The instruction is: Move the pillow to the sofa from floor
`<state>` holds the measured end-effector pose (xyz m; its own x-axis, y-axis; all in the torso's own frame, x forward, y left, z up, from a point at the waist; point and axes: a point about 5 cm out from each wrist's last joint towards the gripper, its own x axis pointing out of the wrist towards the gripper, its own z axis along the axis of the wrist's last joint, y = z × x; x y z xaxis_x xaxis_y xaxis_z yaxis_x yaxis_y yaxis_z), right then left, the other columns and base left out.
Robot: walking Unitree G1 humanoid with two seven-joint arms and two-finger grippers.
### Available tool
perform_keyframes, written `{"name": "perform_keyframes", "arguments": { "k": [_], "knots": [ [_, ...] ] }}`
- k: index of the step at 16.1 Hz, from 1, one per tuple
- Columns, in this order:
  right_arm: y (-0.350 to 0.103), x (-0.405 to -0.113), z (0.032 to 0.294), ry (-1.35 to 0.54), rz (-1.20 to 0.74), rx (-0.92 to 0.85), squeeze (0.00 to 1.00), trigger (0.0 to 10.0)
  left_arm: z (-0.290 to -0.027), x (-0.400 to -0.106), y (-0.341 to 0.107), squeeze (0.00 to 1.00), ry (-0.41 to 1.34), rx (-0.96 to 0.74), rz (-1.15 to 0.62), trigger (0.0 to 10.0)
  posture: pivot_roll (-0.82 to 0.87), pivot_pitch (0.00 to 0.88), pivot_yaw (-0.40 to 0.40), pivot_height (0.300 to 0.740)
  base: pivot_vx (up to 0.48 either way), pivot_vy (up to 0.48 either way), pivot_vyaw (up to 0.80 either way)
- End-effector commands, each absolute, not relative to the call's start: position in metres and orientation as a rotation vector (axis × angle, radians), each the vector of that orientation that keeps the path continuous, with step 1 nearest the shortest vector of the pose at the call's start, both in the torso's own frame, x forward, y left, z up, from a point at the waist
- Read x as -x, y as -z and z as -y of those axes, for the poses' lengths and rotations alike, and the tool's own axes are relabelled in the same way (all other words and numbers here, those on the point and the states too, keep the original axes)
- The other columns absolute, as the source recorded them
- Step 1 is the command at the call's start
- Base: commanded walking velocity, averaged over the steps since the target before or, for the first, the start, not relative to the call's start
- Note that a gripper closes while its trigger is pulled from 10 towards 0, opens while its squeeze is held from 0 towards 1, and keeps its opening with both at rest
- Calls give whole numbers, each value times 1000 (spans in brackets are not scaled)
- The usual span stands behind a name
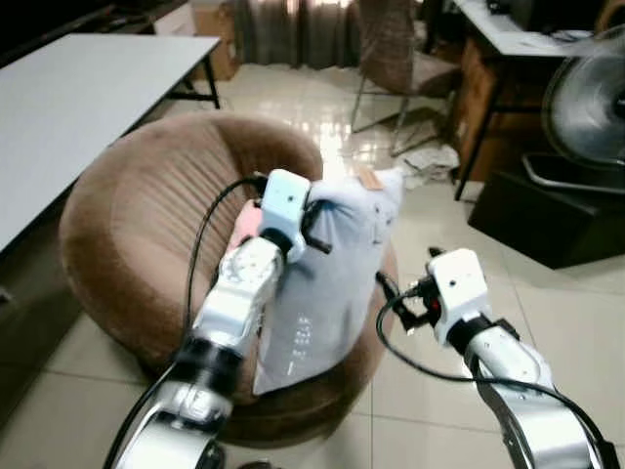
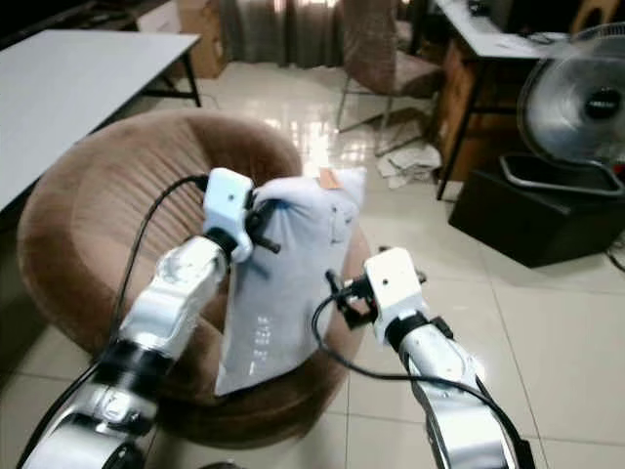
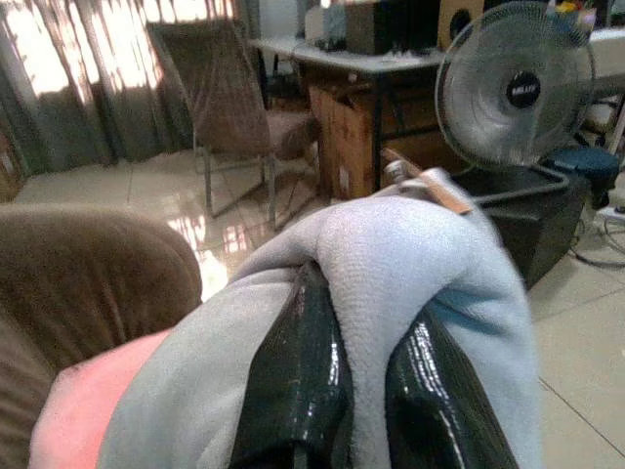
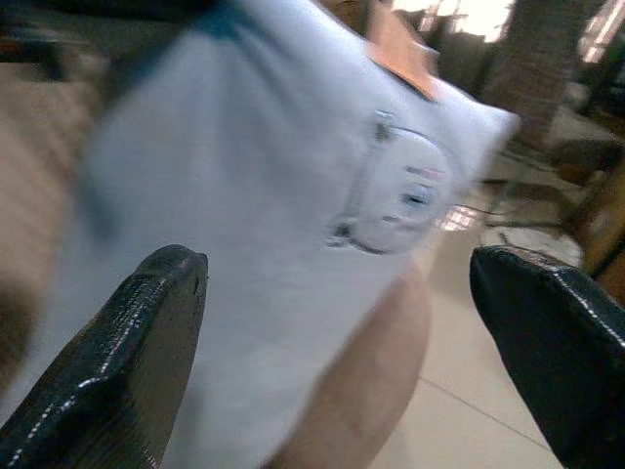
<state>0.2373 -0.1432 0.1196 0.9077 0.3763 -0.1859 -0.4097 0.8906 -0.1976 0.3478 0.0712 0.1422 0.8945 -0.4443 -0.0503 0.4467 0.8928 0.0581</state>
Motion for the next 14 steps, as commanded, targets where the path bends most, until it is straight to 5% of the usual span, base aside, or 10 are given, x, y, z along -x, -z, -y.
{"name": "perform_keyframes", "arguments": {
  "k": [1, 5, 10, 11, 12, 14],
  "knots": [
    [-121, -234, 139, -455, -148, 229, 0, 10000, -75, -356, -155, 0, 412, -77, 14, 10000, -95, 4, 66, 740, 0, 0, 0],
    [-116, -224, 139, -566, -194, 285, 0, 10000, -103, -391, -148, 0, 84, -161, -117, 10000, -127, 10, 58, 740, 0, 0, 0],
    [-114, -229, 140, -600, -207, 311, 0, 10000, -168, -395, -145, 0, -203, -303, -171, 10000, -133, 22, 52, 740, 0, 0, 0],
    [-109, -231, 139, -616, -226, 318, 0, 10000, -201, -391, -139, 0, -283, -364, -240, 10000, -127, 25, 49, 740, 0, 0, 0],
    [-105, -232, 141, -599, -245, 331, 0, 10000, -214, -387, -133, 1000, -301, -380, -282, 10000, -118, 30, 44, 740, 0, 0, 0],
    [-97, -236, 148, -527, -259, 333, 0, 10000, -229, -380, -124, 1000, -340, -409, -319, 10000, -112, 34, 37, 740, 0, 0, 0]
  ]
}}
